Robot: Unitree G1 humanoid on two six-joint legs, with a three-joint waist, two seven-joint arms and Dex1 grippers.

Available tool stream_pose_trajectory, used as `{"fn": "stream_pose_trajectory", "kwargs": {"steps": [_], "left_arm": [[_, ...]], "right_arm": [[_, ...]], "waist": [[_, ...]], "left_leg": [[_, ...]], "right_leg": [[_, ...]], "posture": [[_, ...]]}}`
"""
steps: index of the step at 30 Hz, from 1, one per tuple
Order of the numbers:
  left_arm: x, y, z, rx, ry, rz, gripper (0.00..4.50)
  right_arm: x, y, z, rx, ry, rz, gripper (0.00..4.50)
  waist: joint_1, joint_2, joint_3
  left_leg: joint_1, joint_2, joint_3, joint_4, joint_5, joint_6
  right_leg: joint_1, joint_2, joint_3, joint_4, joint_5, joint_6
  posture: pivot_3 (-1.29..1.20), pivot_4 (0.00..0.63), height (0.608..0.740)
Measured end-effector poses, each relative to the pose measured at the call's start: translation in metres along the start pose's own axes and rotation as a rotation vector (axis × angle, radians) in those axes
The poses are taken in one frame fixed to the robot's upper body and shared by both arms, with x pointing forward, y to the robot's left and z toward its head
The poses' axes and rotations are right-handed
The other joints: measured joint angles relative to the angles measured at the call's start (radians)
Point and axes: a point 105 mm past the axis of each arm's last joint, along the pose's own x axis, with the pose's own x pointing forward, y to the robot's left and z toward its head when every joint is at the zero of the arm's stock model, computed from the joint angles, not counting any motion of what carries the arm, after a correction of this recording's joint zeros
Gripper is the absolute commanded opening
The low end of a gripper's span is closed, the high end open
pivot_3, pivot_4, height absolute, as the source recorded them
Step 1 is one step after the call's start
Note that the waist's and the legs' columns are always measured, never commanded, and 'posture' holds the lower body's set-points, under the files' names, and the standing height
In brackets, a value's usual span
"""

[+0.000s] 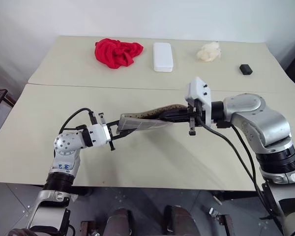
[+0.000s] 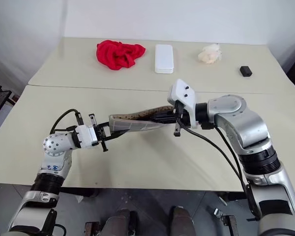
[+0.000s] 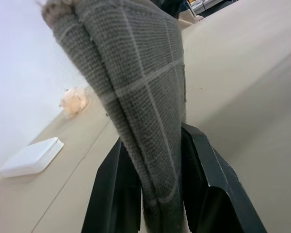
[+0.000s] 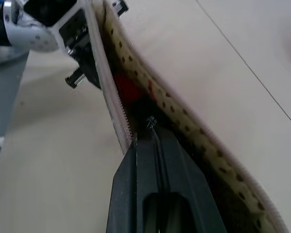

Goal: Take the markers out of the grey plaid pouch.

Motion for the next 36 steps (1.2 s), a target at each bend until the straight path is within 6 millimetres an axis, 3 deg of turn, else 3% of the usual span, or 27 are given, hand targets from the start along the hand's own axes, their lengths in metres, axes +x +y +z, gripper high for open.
{"fn": "stream_pose_trajectory", "kwargs": {"steps": [9, 15, 23, 26, 33, 36], "left_arm": [[0.003, -0.005, 0.002, 0.013, -0.019, -0.026, 0.70], [0.004, -0.037, -0.006, -0.073, -0.033, -0.040, 0.70], [-0.001, -0.039, -0.008, -0.059, -0.021, -0.032, 0.70], [-0.001, -0.037, -0.009, -0.051, -0.020, -0.030, 0.70], [-0.002, -0.037, -0.012, -0.056, -0.015, -0.028, 0.70], [-0.002, -0.037, -0.012, -0.056, -0.015, -0.028, 0.70]], "right_arm": [[0.003, 0.009, -0.026, -0.096, 0.181, 0.061, 0.02], [0.016, 0.022, -0.029, -0.106, 0.240, 0.088, 0.02], [0.021, 0.035, -0.026, -0.130, 0.291, 0.105, 0.02], [0.021, 0.032, -0.020, -0.132, 0.298, 0.088, 0.60], [0.021, 0.027, -0.012, -0.194, 0.294, 0.048, 2.84], [0.024, 0.023, -0.015, -0.229, 0.303, 0.034, 2.84]], "waist": [[0.000, 0.000, 0.000], [-0.001, 0.000, 0.000], [0.000, 0.000, 0.000], [-0.001, 0.000, 0.000], [-0.001, 0.000, 0.000], [-0.002, 0.000, 0.000]], "left_leg": [[0.000, 0.000, 0.000, 0.000, 0.000, 0.000], [0.000, 0.000, 0.000, 0.000, 0.000, 0.000], [0.000, 0.000, -0.001, 0.001, 0.000, 0.000], [0.000, 0.000, -0.001, 0.001, 0.000, 0.000], [0.000, 0.000, -0.001, 0.001, 0.000, 0.000], [0.000, 0.000, -0.001, 0.001, 0.000, 0.000]], "right_leg": [[0.000, 0.000, 0.000, 0.000, 0.000, 0.000], [0.000, 0.000, 0.000, 0.000, 0.000, 0.000], [0.001, 0.000, 0.000, 0.001, 0.000, 0.000], [0.000, 0.000, 0.000, 0.001, 0.000, 0.000], [0.001, 0.000, 0.000, 0.000, 0.000, 0.000], [0.001, 0.000, 0.000, 0.000, 0.000, 0.000]], "posture": [[0.00, 0.150, 0.740], [0.00, 0.150, 0.740], [0.00, 0.150, 0.740], [0.00, 0.150, 0.740], [0.00, 0.150, 0.740], [0.00, 0.150, 0.740]]}}
